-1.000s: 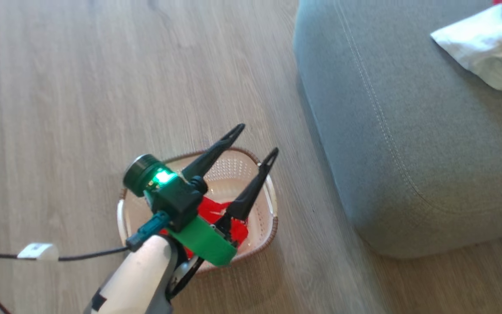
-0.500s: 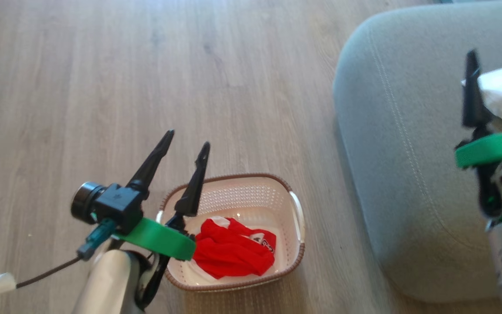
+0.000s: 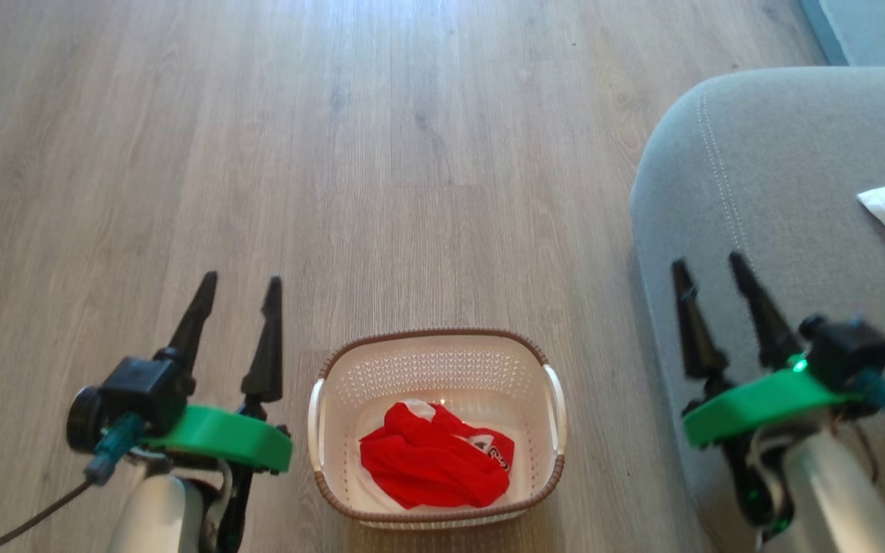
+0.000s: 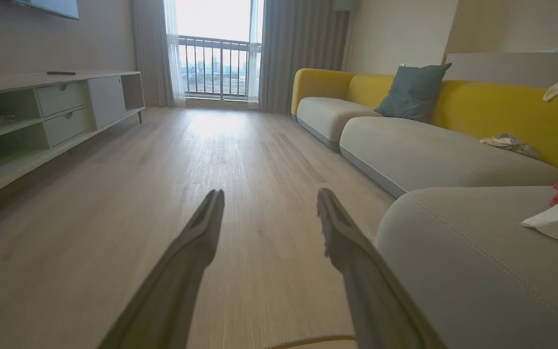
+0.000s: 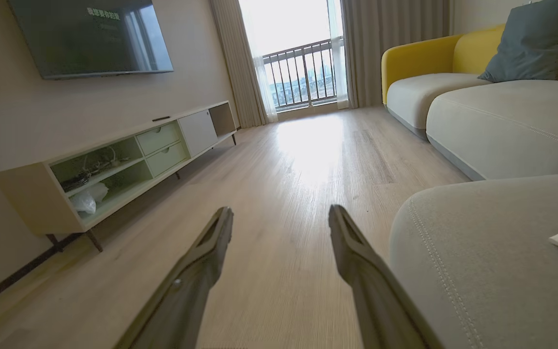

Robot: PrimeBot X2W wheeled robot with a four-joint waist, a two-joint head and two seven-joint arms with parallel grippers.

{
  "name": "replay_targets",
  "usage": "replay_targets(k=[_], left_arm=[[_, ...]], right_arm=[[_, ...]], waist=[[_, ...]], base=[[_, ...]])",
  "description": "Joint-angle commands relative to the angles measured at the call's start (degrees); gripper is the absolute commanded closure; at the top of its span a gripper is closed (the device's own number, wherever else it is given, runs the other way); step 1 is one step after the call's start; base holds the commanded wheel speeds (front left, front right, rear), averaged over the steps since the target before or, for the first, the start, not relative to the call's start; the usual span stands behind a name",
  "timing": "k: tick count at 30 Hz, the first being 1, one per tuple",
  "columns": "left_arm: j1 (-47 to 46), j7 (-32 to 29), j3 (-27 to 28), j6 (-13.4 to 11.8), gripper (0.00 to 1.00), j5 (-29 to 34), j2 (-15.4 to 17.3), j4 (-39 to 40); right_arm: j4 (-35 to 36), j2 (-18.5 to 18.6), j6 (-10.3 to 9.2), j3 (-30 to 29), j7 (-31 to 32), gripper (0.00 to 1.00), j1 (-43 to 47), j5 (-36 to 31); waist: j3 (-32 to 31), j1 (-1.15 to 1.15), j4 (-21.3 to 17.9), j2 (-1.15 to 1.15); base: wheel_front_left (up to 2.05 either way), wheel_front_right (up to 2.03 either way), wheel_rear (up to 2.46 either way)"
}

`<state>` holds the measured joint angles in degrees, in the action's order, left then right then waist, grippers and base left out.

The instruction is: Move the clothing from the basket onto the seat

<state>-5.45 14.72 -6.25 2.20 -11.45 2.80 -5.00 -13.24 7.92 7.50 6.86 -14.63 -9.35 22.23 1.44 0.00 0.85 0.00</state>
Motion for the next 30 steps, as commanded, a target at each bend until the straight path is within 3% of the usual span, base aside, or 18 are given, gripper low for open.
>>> replay_targets(k=[1, 13, 30], left_arm=[[-1.49, 0.28, 2.22, -0.59, 0.0, -0.21, 0.09, 1.44], [0.59, 0.28, 1.83, -2.74, 0.0, -0.85, 0.09, -0.38], [-0.09, 0.28, 0.83, -2.46, 0.0, -1.51, 0.08, -2.68]], right_arm=[[2.0, -0.06, -0.01, 1.39, -0.37, 0.0, -0.59, -0.81], [-1.0, -3.88, -0.01, -1.29, -0.37, 0.0, 5.51, -7.15], [-0.71, -5.01, -0.01, -3.36, -0.37, 0.0, 5.54, -7.98]], waist=[[-0.15, 0.0, 0.14, 0.0], [0.23, 0.0, 0.35, 0.0], [1.3, 0.0, 0.42, 0.0]], base=[[0.0, 0.0, 0.0], [0.0, 0.0, 0.0], [0.0, 0.0, 0.0]])
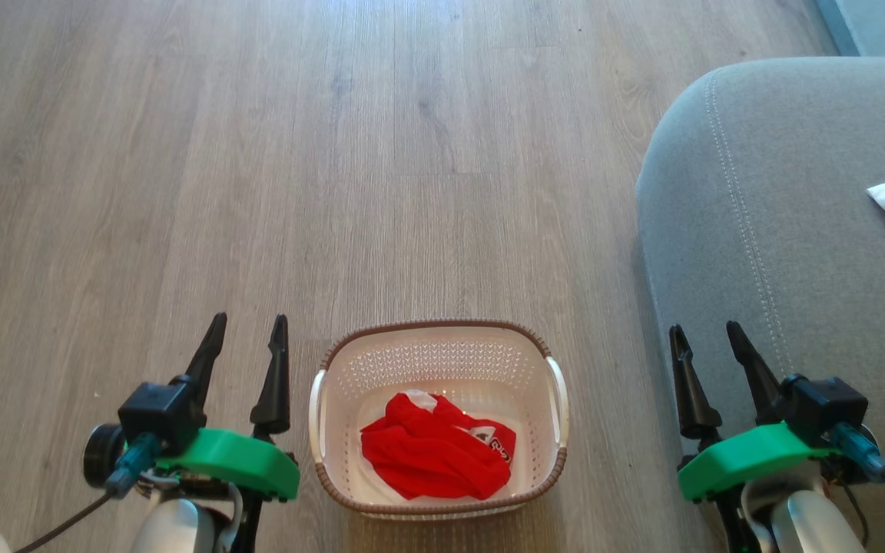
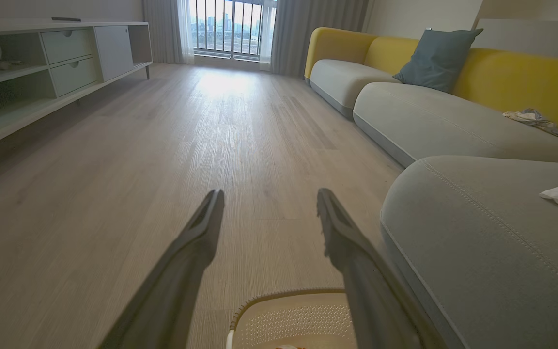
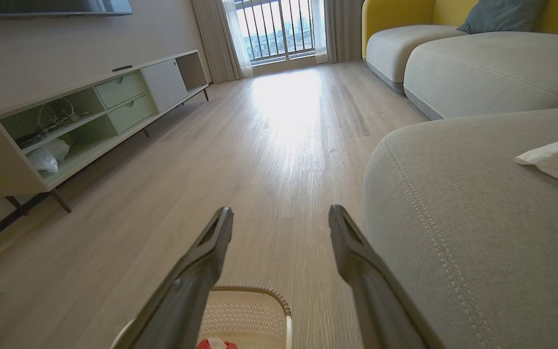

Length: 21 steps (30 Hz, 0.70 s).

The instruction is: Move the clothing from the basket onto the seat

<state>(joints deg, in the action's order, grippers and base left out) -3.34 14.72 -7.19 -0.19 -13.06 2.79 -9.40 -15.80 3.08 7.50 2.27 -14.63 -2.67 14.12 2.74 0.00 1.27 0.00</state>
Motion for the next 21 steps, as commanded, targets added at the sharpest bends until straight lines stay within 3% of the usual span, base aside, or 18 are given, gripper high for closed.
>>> replay_targets(k=[1, 21], left_arm=[[-2.21, 0.28, 1.74, -0.06, 0.0, 0.13, 0.1, 1.7], [-2.0, 0.28, 1.17, -0.26, 0.0, 0.97, 0.09, 2.19]], right_arm=[[1.84, -0.18, -0.01, 1.28, -0.37, 0.0, -1.18, 0.22], [2.04, -0.2, -0.01, 0.72, -0.37, 0.0, -1.28, -0.09]], waist=[[-0.02, 0.0, 0.02, 0.0], [-0.13, 0.0, 0.03, 0.0]], base=[[0.0, 0.0, 0.0], [0.0, 0.0, 0.0]])
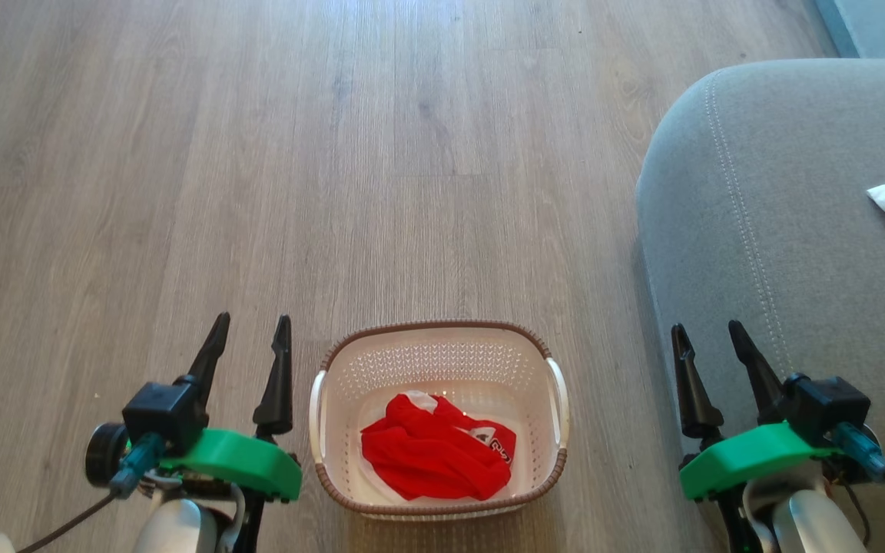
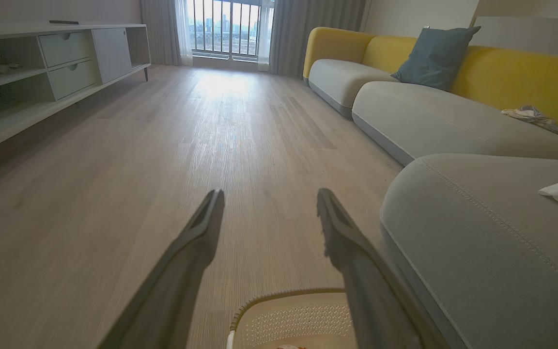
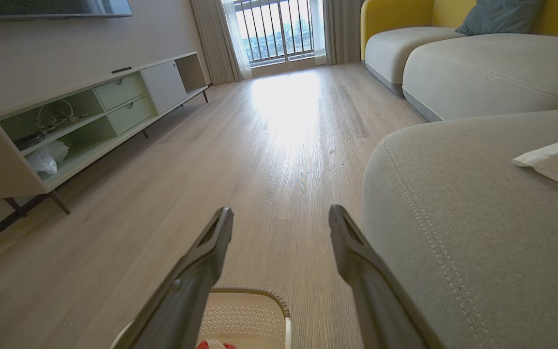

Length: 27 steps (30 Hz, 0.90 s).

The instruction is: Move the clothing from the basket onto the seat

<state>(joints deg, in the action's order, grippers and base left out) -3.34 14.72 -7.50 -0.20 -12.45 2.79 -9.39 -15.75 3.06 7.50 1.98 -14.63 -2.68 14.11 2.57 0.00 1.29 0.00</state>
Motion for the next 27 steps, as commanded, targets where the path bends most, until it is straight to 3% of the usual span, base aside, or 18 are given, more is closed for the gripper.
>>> replay_targets(k=[1, 16, 27], left_arm=[[-2.01, 0.28, 1.46, -0.25, 0.0, 0.37, 0.09, 2.18], [-2.26, 0.28, 0.29, 0.1, 0.0, 0.73, 0.09, 1.2], [-5.39, 0.28, -2.25, 1.09, 0.0, 1.13, 0.09, -4.42]], right_arm=[[2.05, -0.18, -0.01, 0.99, -0.37, 0.0, -1.28, -0.07], [0.95, -0.18, -0.01, -0.56, -0.37, 0.0, -1.11, -1.79], [2.37, -0.18, -0.01, -1.41, -0.37, 0.0, -2.79, -4.47]], waist=[[0.06, 0.0, 0.01, 0.0], [1.41, 0.0, -0.27, 0.0], [9.08, 0.0, -1.83, 0.0]], base=[[0.0, 0.0, 0.0], [0.0, 0.0, 0.0], [0.0, 0.0, 0.0]])
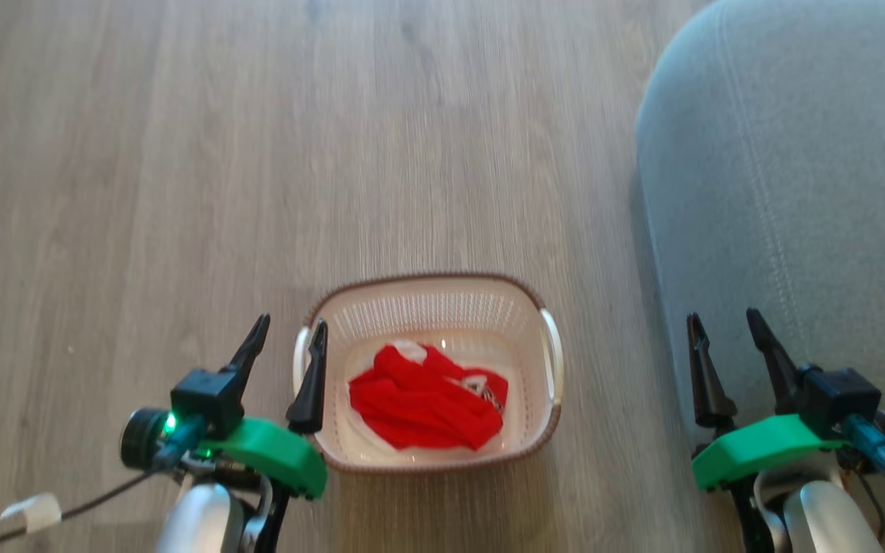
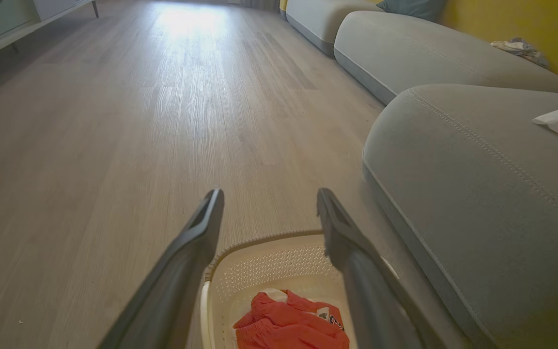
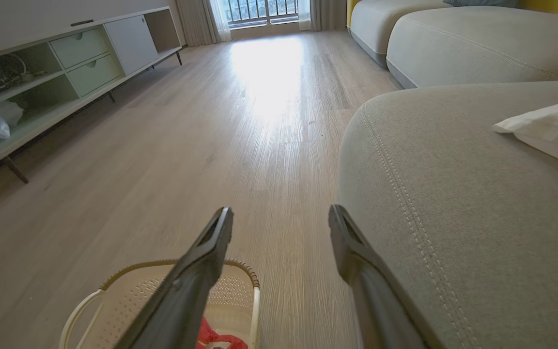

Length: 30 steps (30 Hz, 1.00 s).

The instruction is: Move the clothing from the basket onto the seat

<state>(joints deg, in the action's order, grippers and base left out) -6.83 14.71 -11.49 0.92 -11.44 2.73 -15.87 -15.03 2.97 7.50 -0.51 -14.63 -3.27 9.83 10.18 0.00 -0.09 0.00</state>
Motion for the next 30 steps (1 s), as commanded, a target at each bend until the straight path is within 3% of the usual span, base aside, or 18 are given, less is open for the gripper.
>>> replay_targets(k=[1, 20, 30], left_arm=[[-2.39, 0.29, 1.41, 0.15, 0.0, 0.04, 0.15, 1.25], [-21.99, 0.29, -5.27, 5.29, 0.0, 7.67, 0.35, -20.23], [-32.58, 0.29, -8.12, 5.06, 0.0, 11.37, 1.54, -33.76]], right_arm=[[2.01, -0.09, -0.01, 1.04, -0.37, 0.0, -2.39, -0.5], [12.5, -0.09, -0.01, 2.72, -0.37, 0.0, -5.73, -2.4], [16.81, -0.09, -0.01, 4.78, -0.37, 0.0, -7.54, -1.53]], waist=[[2.55, 0.0, -0.58, 0.0], [26.63, 0.0, -4.77, 0.0], [36.19, 0.0, -6.76, 0.0]], base=[[0.0, 0.0, 0.0], [0.0, 0.0, 0.0], [0.0, 0.0, 0.0]])
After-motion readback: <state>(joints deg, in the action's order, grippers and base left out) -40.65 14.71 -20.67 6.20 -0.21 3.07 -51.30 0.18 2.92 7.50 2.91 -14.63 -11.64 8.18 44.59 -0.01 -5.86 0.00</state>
